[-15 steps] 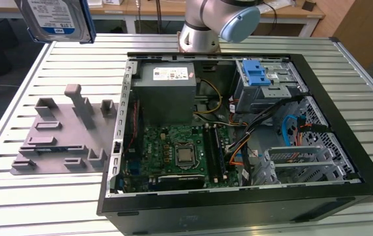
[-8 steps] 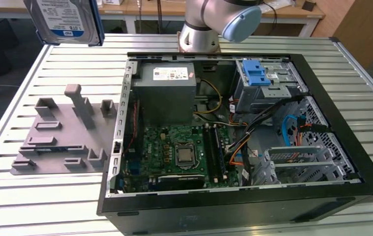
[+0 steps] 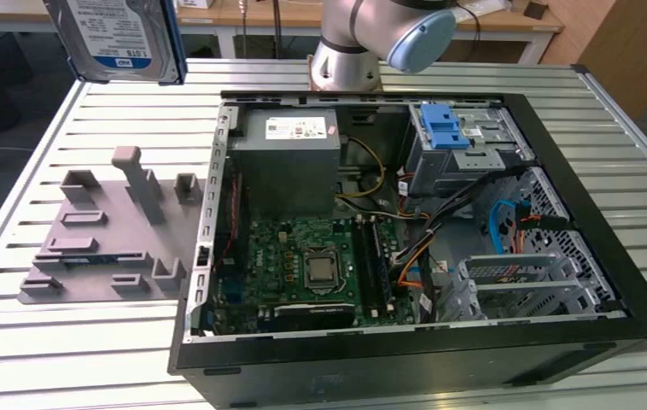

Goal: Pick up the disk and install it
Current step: 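Pick up the disk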

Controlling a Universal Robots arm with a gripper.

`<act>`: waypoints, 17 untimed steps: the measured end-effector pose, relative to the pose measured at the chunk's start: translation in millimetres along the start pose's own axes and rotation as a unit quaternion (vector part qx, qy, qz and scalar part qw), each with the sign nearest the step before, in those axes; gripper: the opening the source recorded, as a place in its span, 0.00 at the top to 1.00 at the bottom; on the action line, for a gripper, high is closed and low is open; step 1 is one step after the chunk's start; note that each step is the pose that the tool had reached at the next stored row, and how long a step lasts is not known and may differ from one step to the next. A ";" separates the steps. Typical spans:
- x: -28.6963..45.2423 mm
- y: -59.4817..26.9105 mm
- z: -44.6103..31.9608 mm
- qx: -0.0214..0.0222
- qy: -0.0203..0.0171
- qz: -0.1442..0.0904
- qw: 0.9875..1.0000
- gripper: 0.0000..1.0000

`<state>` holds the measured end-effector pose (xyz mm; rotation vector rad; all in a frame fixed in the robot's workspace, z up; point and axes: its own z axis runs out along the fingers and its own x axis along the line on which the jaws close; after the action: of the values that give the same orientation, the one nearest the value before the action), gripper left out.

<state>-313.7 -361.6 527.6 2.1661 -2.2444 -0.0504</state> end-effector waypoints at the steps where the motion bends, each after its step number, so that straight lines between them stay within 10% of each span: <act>1: 0.7 -0.9 0.0 0.000 0.000 0.000 1.000 0.64; 17: 10.2 -18.3 -0.8 0.000 0.000 0.000 1.000 0.64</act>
<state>-295.8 -372.4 527.7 2.1658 -2.2444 -0.0506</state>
